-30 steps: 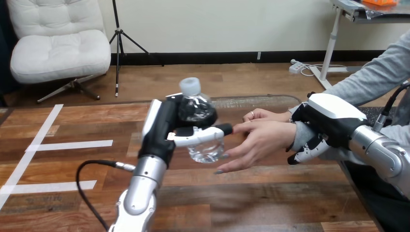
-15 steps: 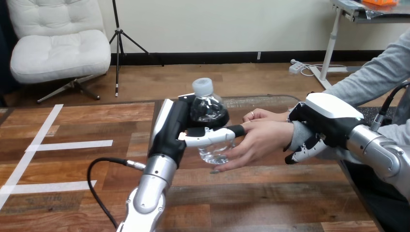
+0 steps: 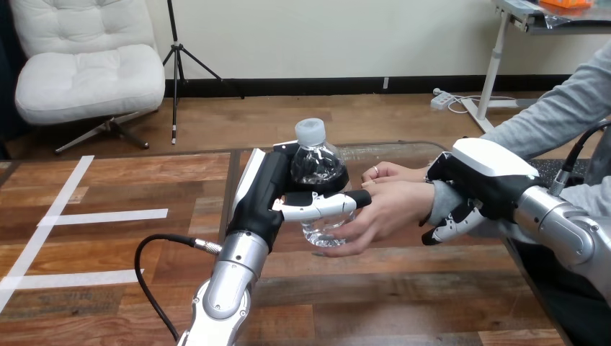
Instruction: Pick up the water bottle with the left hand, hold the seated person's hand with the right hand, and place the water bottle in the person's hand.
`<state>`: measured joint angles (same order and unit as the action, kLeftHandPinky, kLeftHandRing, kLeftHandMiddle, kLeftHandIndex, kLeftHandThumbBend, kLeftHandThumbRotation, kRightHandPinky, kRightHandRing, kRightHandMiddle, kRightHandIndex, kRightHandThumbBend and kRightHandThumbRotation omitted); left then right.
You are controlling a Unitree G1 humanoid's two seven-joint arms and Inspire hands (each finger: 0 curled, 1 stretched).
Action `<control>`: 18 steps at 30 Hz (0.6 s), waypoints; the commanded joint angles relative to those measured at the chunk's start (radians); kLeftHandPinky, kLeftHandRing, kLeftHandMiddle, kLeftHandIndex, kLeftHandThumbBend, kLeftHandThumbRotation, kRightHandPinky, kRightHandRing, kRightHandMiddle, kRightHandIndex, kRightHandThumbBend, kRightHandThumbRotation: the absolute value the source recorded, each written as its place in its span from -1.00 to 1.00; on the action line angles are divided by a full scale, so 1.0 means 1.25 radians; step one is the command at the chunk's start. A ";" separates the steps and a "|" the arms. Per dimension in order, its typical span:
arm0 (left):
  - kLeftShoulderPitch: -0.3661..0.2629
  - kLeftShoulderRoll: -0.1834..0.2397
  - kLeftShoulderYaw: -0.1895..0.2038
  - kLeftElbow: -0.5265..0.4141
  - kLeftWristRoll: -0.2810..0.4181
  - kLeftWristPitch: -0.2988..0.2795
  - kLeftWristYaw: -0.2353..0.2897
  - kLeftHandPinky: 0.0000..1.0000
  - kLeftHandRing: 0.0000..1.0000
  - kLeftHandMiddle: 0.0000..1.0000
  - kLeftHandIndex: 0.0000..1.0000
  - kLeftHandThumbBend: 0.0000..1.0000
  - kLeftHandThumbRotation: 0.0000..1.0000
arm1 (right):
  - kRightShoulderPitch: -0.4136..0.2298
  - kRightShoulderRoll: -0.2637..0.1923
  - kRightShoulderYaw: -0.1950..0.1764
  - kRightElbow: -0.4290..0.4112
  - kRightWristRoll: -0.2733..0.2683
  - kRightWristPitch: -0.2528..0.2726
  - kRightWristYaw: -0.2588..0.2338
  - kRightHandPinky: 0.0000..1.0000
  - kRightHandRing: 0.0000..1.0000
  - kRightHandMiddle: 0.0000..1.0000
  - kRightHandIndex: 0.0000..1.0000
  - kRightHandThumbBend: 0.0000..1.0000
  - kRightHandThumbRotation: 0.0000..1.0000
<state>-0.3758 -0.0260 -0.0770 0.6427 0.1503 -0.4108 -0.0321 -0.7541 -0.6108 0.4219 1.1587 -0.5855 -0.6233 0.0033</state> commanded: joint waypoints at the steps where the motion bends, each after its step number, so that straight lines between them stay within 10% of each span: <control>1: -0.081 -0.005 -0.006 0.000 0.001 -0.031 0.009 -0.41 -0.31 -0.23 -0.22 0.69 -1.00 | -0.027 0.010 -0.034 -0.042 0.030 -0.003 -0.006 -0.64 -0.56 -0.46 -0.46 0.50 -1.00; 18: -0.086 -0.011 -0.008 0.008 -0.005 -0.028 0.000 -0.41 -0.31 -0.23 -0.23 0.69 -1.00 | -0.031 0.019 -0.035 -0.049 0.032 0.004 0.005 -0.63 -0.56 -0.46 -0.45 0.49 -1.00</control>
<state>-0.3819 -0.0296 -0.0817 0.6598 0.1545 -0.4110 -0.0332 -0.7541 -0.6006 0.4214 1.1509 -0.5853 -0.6182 0.0119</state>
